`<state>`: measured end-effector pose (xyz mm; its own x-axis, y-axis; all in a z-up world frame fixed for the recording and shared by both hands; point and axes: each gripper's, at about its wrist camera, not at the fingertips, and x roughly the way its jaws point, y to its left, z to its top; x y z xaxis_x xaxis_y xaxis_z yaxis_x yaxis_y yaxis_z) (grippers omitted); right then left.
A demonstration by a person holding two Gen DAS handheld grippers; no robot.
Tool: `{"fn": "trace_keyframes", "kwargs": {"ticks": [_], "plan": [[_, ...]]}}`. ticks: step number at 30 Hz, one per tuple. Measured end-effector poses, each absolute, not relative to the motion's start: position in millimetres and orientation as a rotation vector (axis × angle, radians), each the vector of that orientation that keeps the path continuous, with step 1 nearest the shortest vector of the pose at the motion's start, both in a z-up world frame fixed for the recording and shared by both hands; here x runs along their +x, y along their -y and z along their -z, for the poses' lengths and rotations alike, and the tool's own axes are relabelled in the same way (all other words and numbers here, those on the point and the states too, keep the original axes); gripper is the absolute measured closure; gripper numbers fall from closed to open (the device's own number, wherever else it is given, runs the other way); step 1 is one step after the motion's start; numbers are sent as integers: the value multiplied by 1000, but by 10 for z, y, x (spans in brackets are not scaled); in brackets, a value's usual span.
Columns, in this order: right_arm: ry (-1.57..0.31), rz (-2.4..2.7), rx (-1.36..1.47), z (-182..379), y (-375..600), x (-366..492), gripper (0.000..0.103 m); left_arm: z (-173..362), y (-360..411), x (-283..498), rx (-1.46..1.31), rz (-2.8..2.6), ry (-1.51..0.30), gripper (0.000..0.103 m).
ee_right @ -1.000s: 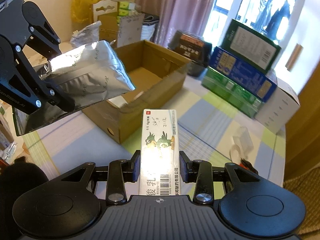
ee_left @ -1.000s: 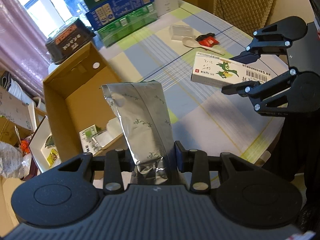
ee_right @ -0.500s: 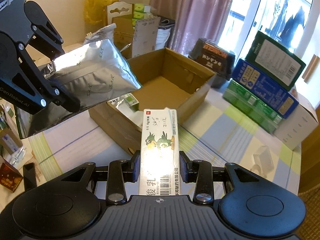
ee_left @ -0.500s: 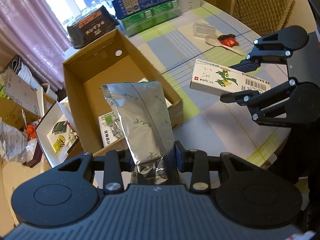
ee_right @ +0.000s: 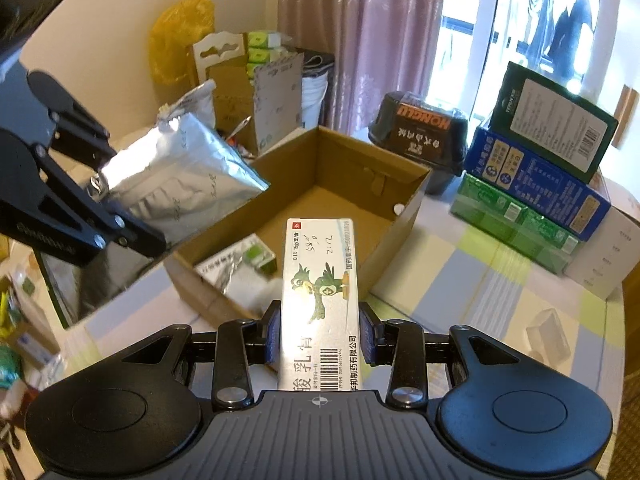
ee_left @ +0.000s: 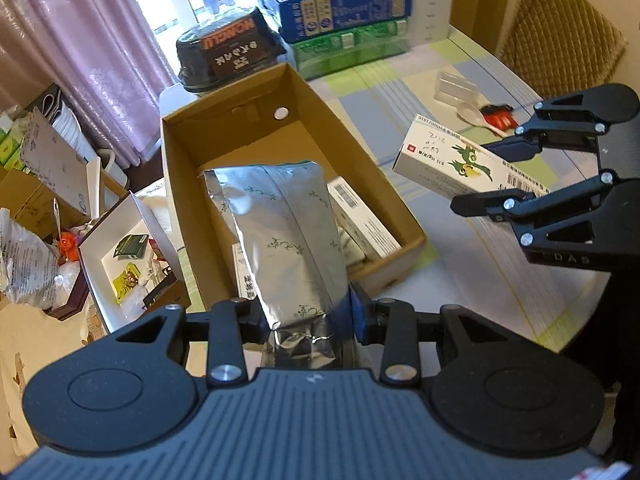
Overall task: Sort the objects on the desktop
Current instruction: 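Carry the foil bag and white box over the cardboard box with both tools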
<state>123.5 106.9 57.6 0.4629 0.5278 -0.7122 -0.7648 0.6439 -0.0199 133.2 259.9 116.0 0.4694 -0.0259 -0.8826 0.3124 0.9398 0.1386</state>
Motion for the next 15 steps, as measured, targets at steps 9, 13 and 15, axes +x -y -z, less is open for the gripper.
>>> {"fn": "trace_keyframes", "kwargs": {"ticks": [9,13,15], "plan": [[-761,-811,-303,-532,-1316,1546,67,-1126,-2772,1700,253,182,-1062,71],[-766,-789,-265,-498,-1390,1684,67,-1117,-2841,1856,227,171,-1051,71],[-774,-779,-245,-475,-1420,1758,67,-1116,-2863,1922,215,169,-1047,71]]}}
